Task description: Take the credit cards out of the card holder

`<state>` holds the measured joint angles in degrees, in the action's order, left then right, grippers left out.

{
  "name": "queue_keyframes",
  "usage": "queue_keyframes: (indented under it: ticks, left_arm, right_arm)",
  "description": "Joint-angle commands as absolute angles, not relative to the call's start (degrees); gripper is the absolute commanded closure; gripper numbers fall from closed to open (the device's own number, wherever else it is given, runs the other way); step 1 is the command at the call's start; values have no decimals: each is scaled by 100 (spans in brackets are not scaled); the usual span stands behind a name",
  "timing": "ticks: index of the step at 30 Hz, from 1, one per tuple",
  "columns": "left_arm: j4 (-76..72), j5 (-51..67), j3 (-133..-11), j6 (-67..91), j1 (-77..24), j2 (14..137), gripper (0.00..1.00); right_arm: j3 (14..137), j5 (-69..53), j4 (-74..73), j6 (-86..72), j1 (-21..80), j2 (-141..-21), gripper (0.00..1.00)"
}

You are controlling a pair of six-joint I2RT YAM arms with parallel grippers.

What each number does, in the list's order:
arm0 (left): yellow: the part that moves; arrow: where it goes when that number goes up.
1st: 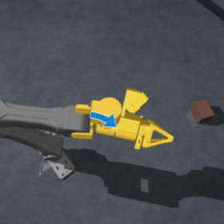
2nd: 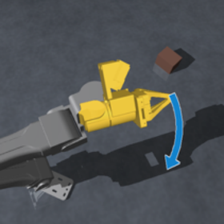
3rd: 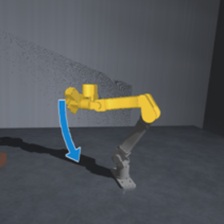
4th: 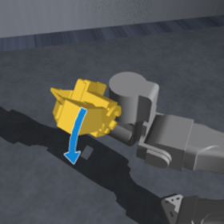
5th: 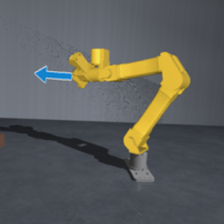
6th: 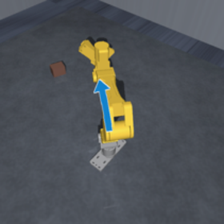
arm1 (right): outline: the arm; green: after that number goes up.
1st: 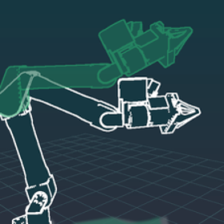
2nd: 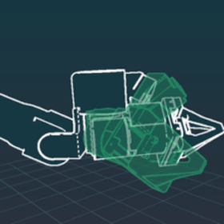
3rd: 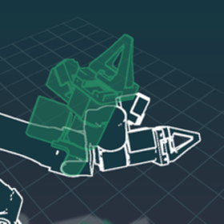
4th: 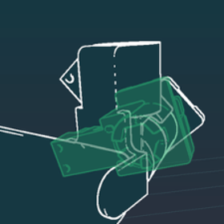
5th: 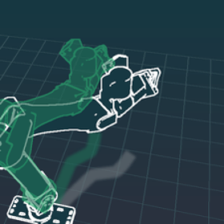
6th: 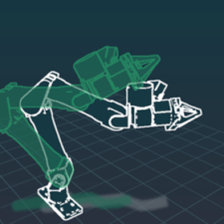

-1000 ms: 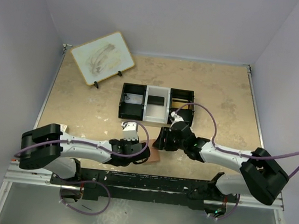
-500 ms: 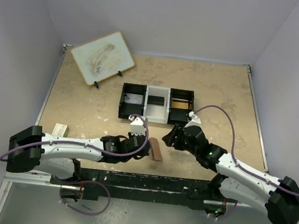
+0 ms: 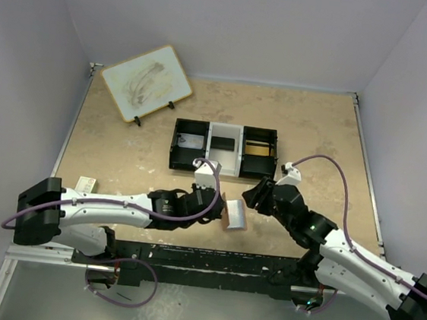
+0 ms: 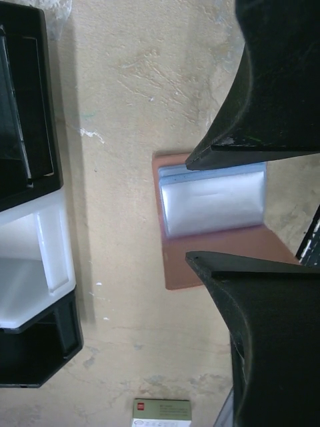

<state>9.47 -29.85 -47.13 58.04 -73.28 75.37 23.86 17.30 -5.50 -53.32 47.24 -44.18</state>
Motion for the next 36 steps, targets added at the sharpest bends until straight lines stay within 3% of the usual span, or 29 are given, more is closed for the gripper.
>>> queue_keyframes:
  ticks: [1,9,24,32,36]
  left_arm:
    - [1521,-3643,-4234,6304,-7356,7422,100]
    - [1706,-3779,-2839,7518,-7356,6786,100]
    - [2531,-4151,-3348,7302,-7356,7508,100]
    - [2212,-4018,-3437,7138,-7351,7674,100]
    - [2092,-3999,-3438,7116,-7356,7648,100]
  right_arm:
    - [2292,1296,-28,-5039,4737,-4433,46]
    - [2074,-3,1133,-4925,4737,-5238,50]
    - [2316,-679,1666,-4926,4737,-6732,52]
    - [2359,-847,1832,-5039,4745,-6976,53]
    - [2002,-1230,2842,-5346,4749,-6736,54]
